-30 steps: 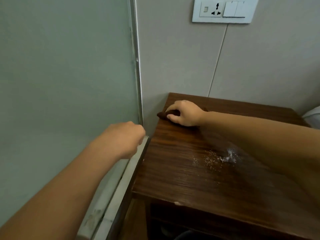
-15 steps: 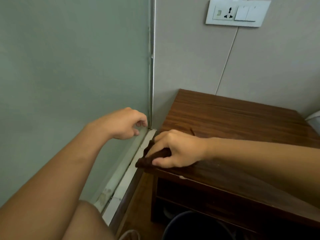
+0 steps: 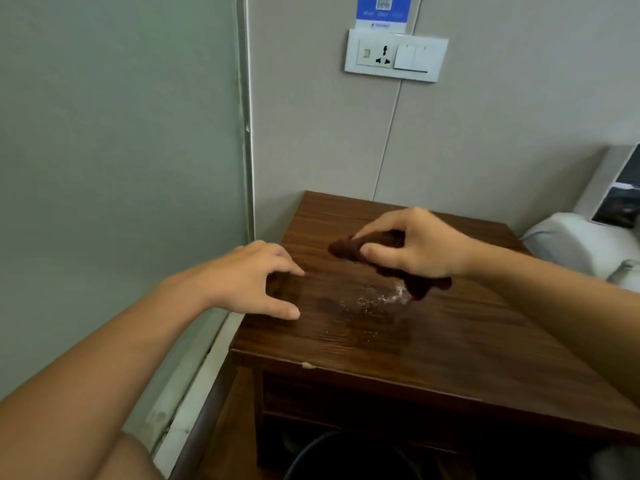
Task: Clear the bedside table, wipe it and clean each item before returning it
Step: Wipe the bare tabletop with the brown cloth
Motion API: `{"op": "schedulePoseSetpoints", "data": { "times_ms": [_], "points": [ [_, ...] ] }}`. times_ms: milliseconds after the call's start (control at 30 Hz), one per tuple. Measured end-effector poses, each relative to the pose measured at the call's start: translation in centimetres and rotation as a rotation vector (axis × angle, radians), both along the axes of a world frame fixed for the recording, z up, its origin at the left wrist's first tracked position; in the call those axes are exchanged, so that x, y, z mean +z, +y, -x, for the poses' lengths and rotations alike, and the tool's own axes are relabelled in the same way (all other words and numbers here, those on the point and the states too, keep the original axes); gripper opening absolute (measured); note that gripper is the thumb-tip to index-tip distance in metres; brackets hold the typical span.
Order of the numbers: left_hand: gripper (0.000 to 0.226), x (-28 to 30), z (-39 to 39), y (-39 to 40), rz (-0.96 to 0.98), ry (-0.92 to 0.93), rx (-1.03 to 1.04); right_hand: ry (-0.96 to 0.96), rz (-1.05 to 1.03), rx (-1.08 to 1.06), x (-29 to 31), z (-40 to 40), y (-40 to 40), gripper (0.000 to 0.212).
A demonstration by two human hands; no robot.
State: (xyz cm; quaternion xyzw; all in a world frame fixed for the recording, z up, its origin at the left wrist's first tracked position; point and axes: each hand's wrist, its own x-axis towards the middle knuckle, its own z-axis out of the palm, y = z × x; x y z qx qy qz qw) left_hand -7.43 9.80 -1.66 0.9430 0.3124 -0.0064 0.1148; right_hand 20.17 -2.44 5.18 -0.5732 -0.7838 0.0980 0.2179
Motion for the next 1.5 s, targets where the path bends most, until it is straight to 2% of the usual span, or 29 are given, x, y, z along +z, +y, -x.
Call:
{"op": "schedulePoseSetpoints", "data": {
  "times_ms": [100,167,267,333,433,567,667,733,833,1000,1067,1167,1300,1500],
  "points": [
    [0.101,0.0,-1.8,-0.4,0.002,0.018,-0.026,-0.082,-0.07,-0.34,-0.6,-8.7,1.5,0.018],
    [0.104,0.2,-2.8,-0.5,0.046,0.024,-0.049,-0.082,-0.035,-0.481,-2.7,-13.1,2.4,0.022],
    [0.112,0.8,-3.6,0.3,0.168,0.103,-0.06,-0.123,0.15,-0.562,-7.1,-16.6,2.7,0.036],
    [0.113,1.3,-3.9,1.0,0.161,0.22,-0.024,-0.201,0.225,-0.601,-9.1,-17.3,2.5,0.041],
    [0.106,1.9,-4.8,0.5,0.104,0.372,0.029,-0.205,0.227,-0.63,-9.3,-17.6,3.1,0.04],
    [0.098,3.0,-7.0,-0.6,0.073,0.448,0.08,-0.213,0.24,-0.672,-8.7,-16.6,4.8,0.034],
    [0.1,3.3,-8.9,-1.1,0.026,0.517,0.096,-0.17,0.198,-0.606,-9.0,-14.9,5.0,0.027],
    [0.11,3.1,-9.6,-1.2,0.016,0.537,0.102,-0.159,0.156,-0.488,-9.3,-13.8,3.8,0.022],
    [0.115,2.3,-8.8,-0.9,0.069,0.476,0.128,-0.158,0.107,-0.333,-9.3,-11.2,1.0,0.023],
    [0.104,1.2,-5.6,-0.7,0.203,0.324,0.107,-0.201,0.155,-0.134,-8.8,-8.6,-4.0,0.028],
    [0.1,1.2,-5.1,-0.6,0.229,0.295,0.097,-0.149,0.091,-0.139,-8.2,-9.5,-3.2,0.026],
    [0.099,1.4,-5.3,-0.7,0.221,0.284,0.101,-0.002,-0.019,-0.333,-7.3,-11.7,0.6,0.022],
    [0.099,1.6,-5.6,-0.9,0.196,0.289,0.095,-0.192,0.099,-0.434,-9.5,-13.4,3.1,0.032],
    [0.099,1.9,-6.0,-0.8,0.168,0.308,0.1,-0.188,0.124,-0.193,-9.0,-8.5,-2.2,0.035]
  ]
}}
